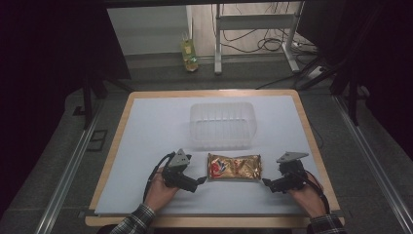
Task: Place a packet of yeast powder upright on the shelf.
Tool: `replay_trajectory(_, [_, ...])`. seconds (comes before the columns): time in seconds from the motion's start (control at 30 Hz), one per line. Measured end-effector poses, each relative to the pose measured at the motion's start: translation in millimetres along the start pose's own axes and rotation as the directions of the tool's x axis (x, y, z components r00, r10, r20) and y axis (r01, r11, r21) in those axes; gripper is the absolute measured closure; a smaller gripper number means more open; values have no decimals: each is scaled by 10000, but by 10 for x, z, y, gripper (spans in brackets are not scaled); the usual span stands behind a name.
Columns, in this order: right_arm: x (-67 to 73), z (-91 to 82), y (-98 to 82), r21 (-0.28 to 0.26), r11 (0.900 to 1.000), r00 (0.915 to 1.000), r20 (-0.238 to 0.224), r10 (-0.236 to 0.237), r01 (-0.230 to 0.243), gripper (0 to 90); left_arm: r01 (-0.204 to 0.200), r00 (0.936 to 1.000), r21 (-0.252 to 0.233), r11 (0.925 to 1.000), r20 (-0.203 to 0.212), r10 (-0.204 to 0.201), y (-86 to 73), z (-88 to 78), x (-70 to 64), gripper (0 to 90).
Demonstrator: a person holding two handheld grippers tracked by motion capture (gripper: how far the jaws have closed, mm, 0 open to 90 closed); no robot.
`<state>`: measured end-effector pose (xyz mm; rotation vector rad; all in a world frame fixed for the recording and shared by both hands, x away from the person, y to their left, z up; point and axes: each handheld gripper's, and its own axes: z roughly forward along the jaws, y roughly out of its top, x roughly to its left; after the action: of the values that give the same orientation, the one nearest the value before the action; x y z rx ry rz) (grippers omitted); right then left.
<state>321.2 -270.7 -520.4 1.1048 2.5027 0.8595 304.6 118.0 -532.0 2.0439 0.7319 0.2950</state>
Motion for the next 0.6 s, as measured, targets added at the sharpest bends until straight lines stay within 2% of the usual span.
replay_trajectory(0.17, [-36,-20,-11,-221,9997,9999,-68,136,-137,19,-306,9995,-26,9995,-105,306,9,8,-16,5])
replay_trajectory(0.3, [-71,-27,-26,-379,9985,9990,-227,378,-386,19,-320,9993,130,9994,-200,322,11,22,-20,5])
replay_trajectory(0.6, [-85,-25,-35,-360,9982,9985,-290,460,-471,19,-269,9992,100,9996,-298,272,29,16,-23,10])
